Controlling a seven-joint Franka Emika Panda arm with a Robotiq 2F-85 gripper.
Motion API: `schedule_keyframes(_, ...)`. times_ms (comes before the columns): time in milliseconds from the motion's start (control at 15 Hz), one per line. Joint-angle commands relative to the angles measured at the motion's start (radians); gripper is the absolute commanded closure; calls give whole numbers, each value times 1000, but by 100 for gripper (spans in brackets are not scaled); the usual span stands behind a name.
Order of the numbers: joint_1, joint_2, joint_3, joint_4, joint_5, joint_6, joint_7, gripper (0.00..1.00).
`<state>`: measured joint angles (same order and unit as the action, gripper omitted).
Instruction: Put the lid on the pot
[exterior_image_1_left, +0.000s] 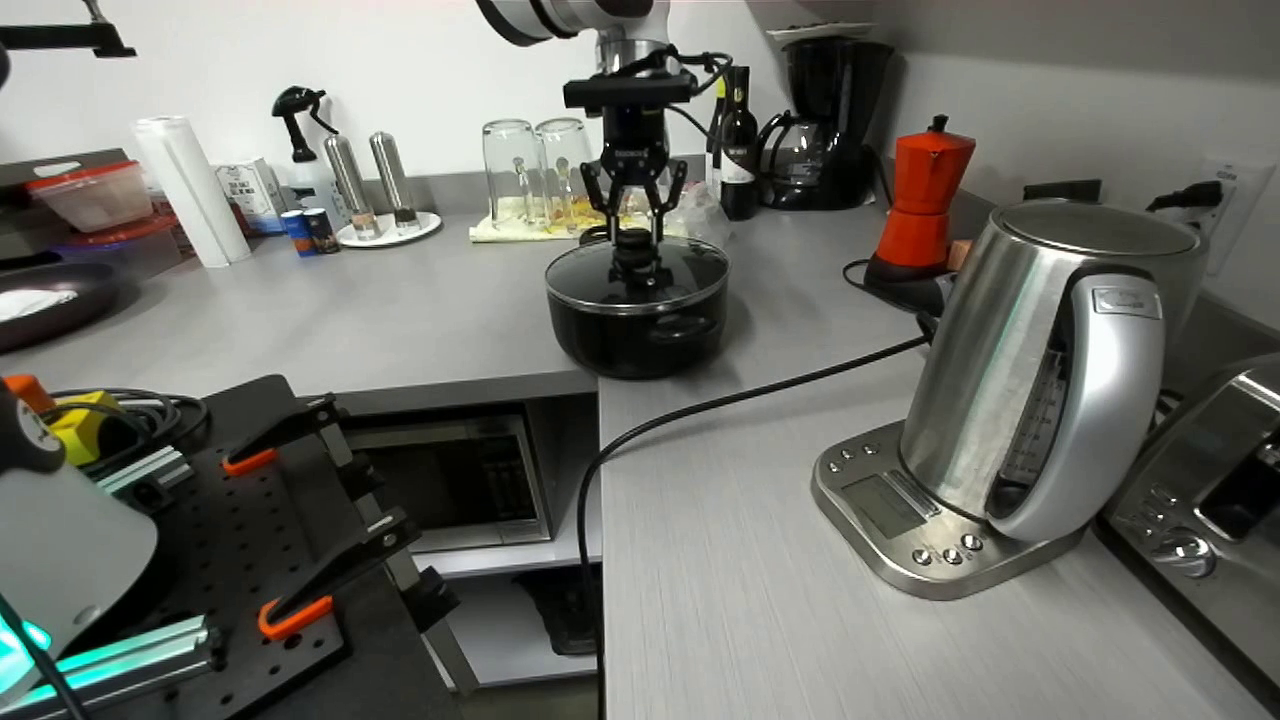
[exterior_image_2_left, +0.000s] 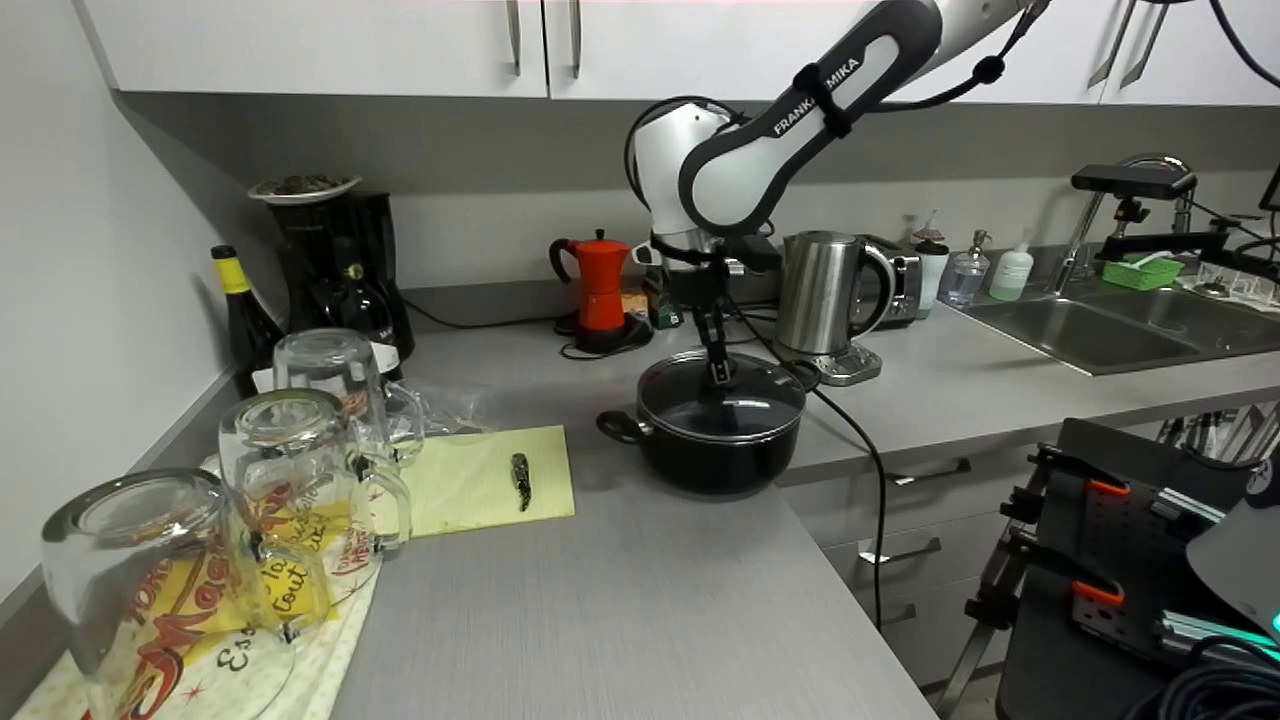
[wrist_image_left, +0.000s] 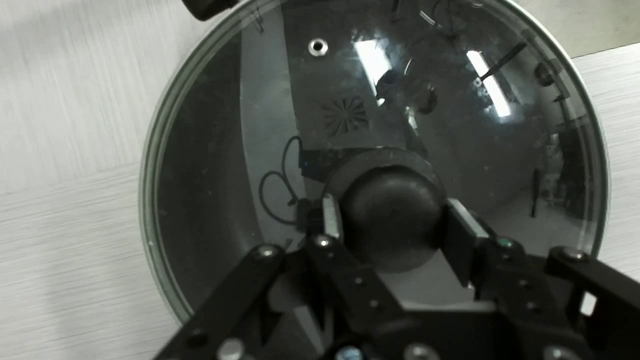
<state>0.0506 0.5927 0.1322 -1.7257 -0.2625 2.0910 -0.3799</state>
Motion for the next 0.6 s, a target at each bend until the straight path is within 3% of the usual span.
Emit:
schedule_keyframes(0, -9, 17, -6, 46, 25, -22, -39, 75)
schedule_keyframes(533, -9, 27, 0, 56, 26, -11, -53, 75)
